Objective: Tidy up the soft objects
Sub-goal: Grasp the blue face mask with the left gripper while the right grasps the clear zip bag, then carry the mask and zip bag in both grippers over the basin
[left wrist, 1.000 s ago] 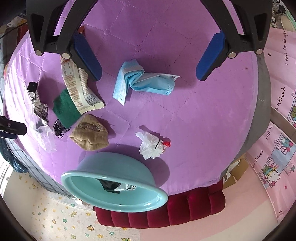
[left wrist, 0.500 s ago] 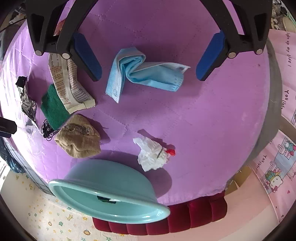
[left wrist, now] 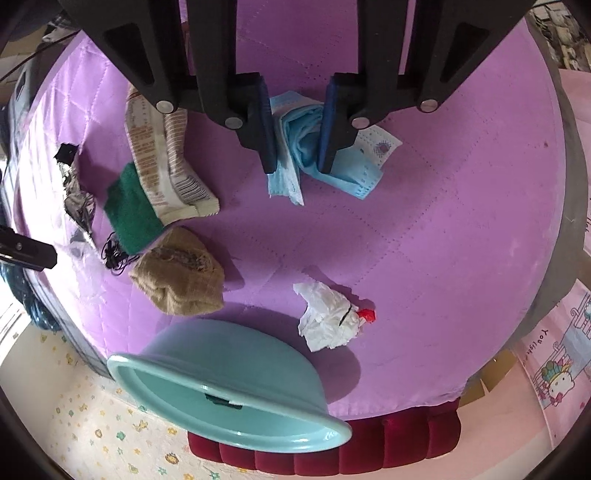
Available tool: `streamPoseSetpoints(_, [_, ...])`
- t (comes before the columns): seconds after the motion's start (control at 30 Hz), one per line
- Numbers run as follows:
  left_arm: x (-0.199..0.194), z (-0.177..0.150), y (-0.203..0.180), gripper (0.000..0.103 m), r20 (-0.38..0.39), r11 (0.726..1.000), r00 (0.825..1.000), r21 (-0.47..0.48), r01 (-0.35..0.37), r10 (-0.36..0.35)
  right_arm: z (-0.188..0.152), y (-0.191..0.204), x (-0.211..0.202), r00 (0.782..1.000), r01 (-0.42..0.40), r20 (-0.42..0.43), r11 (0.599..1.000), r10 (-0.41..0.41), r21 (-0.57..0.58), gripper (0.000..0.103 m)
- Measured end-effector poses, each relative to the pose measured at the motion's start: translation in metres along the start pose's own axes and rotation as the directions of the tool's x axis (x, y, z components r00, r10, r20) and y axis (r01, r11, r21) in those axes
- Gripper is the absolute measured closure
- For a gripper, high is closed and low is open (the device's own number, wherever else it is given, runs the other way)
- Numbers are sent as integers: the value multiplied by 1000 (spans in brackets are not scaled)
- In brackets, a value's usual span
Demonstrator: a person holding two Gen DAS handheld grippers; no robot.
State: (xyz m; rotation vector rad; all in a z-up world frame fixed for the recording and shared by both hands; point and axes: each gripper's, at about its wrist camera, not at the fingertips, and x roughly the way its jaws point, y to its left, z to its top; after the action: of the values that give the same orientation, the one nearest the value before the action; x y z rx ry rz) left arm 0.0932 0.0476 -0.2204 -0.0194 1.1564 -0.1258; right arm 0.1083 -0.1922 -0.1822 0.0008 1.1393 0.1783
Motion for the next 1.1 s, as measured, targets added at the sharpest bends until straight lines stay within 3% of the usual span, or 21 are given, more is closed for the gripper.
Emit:
streamPoseSetpoints(0.33, [-16,10,-11,79,20,1000,1000,-12,-6,6,9,-11,12,999,-26,-39,1000,27,6,1])
streamPoseSetpoints(0.4, [-21,9,-11,79,22,1000,1000,-13,-8,9,10,-11,17,997,-48,-55,999,48,3,9])
streamPoseSetpoints(0.47, [-24,7,-12,79,22,1000,1000,-16,-7,8,10,-10,24,995,-64,-76,998,64,1,48])
streamPoseSetpoints(0.57, [-26,7,-10,79,19,1000,1000,-15,-3,3,7,-9,27,993,-76,-89,997,76,-2,83])
streamPoseSetpoints(0.67, [-29,9,-11,79,19,1000,1000,-12,0,0,5,-6,23,994,-71,-84,997,69,-21,89])
streamPoseSetpoints(1.1, [-57,16,-19,79,49,999,998,30,28,-29,11,0,-4,996,-73,-57,997,72,-17,90])
